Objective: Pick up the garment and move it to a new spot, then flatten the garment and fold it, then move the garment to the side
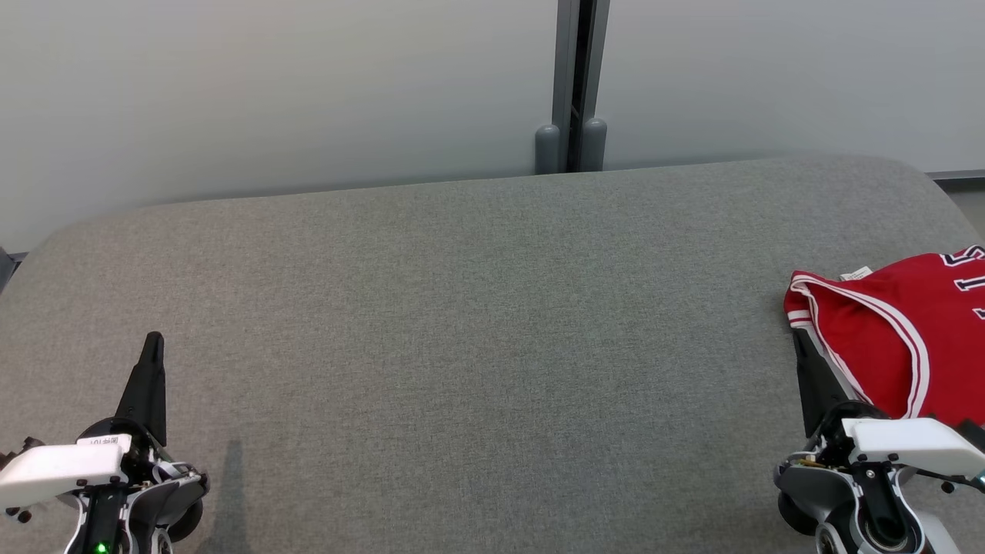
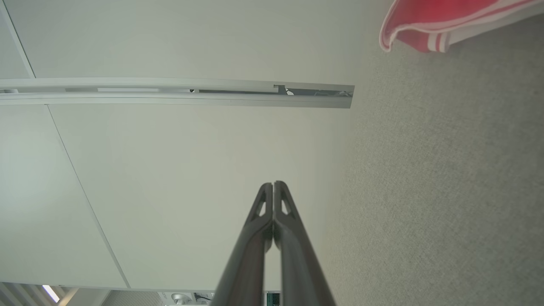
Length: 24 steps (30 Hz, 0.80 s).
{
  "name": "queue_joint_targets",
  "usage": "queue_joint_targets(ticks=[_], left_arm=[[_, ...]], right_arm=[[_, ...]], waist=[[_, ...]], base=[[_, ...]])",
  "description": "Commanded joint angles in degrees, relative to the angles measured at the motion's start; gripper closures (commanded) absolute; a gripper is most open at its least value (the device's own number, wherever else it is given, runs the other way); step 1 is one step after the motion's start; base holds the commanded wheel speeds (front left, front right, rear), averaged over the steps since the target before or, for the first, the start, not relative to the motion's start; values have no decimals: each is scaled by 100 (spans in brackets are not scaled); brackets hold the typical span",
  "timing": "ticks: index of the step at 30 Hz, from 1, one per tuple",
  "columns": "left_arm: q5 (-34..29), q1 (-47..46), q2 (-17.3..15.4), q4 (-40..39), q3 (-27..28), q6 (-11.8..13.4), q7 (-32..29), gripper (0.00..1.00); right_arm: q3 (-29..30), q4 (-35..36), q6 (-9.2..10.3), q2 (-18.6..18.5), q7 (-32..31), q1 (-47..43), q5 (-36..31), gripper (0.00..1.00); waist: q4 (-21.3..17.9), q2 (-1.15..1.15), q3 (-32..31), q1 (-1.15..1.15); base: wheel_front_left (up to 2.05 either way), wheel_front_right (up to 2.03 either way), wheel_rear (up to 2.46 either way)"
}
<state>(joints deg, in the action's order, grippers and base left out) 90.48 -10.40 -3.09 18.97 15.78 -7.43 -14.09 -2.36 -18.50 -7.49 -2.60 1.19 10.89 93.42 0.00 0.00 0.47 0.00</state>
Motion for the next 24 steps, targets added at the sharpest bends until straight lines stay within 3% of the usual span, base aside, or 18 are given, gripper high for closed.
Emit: queue_joint_targets(ticks=[1,24], left_arm=[[25,-87,-16,-3,26,-32,-13,100],[11,-90,-8,-4,37,-32,-25,100]], right_arm=[[3,-3,0,-52,15,27,26,100],[4,-2,0,-52,15,27,27,100]], waist=[[0,0,0,0],[0,0,0,0]], base=[[0,0,0],[0,0,0]])
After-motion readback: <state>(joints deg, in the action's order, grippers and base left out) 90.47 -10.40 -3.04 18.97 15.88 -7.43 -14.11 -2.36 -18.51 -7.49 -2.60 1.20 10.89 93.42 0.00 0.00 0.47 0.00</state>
